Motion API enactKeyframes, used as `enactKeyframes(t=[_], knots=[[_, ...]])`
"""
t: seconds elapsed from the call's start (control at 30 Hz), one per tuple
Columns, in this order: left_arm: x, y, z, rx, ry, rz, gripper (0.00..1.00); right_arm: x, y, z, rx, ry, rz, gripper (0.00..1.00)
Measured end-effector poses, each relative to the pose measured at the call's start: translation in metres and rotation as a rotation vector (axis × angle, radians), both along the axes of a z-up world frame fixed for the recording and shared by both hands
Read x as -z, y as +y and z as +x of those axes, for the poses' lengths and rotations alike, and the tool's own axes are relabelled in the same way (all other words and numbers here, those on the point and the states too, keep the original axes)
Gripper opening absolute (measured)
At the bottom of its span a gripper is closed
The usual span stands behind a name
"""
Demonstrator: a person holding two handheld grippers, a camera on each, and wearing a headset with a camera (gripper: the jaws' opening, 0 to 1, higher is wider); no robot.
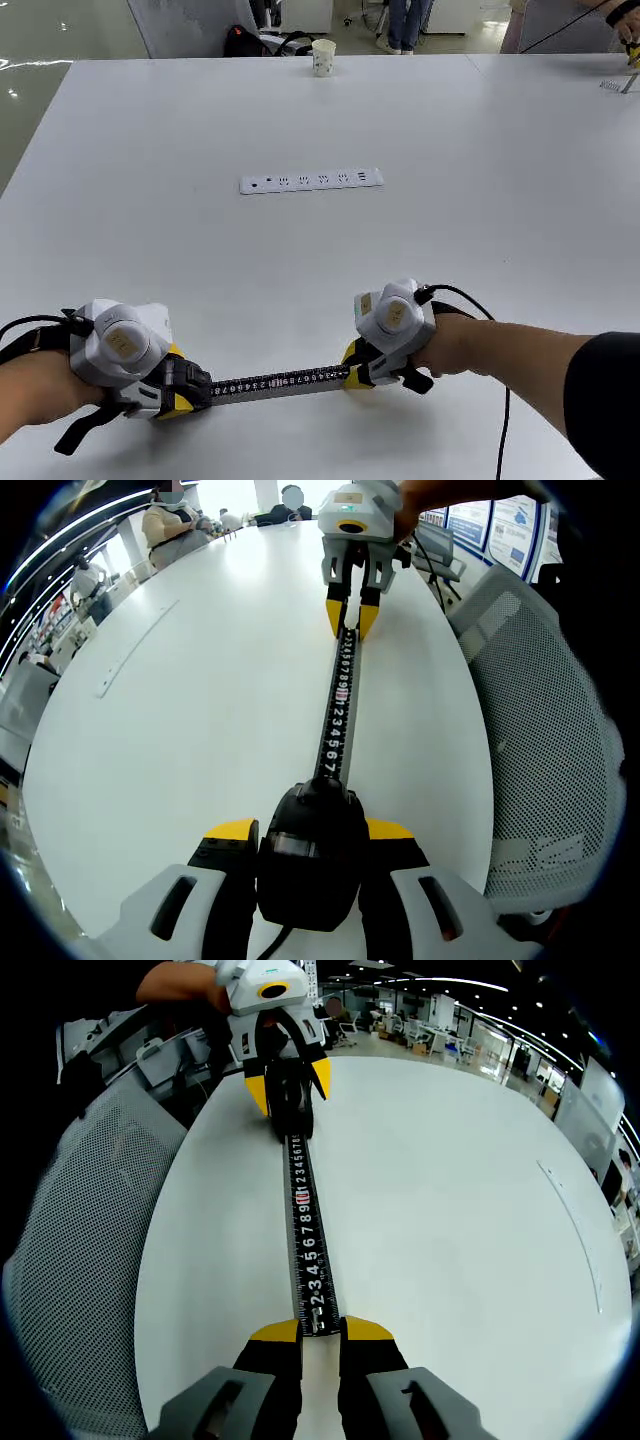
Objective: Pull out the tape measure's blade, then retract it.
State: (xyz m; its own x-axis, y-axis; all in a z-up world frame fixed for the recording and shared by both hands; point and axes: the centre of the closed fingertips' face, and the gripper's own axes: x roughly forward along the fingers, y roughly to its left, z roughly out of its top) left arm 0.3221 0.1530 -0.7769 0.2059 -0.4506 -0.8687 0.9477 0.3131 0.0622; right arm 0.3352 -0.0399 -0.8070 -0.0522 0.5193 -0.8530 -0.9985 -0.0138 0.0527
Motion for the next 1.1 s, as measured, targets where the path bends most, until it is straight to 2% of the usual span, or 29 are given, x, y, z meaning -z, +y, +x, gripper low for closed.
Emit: enactKeyframes(t=[1.1], knots=[[0.000,0.000,0.000,-0.003,-0.001,0.003,0.34,0.001,-0.016,0.003,0.015,0.006,-0.005,0.09]])
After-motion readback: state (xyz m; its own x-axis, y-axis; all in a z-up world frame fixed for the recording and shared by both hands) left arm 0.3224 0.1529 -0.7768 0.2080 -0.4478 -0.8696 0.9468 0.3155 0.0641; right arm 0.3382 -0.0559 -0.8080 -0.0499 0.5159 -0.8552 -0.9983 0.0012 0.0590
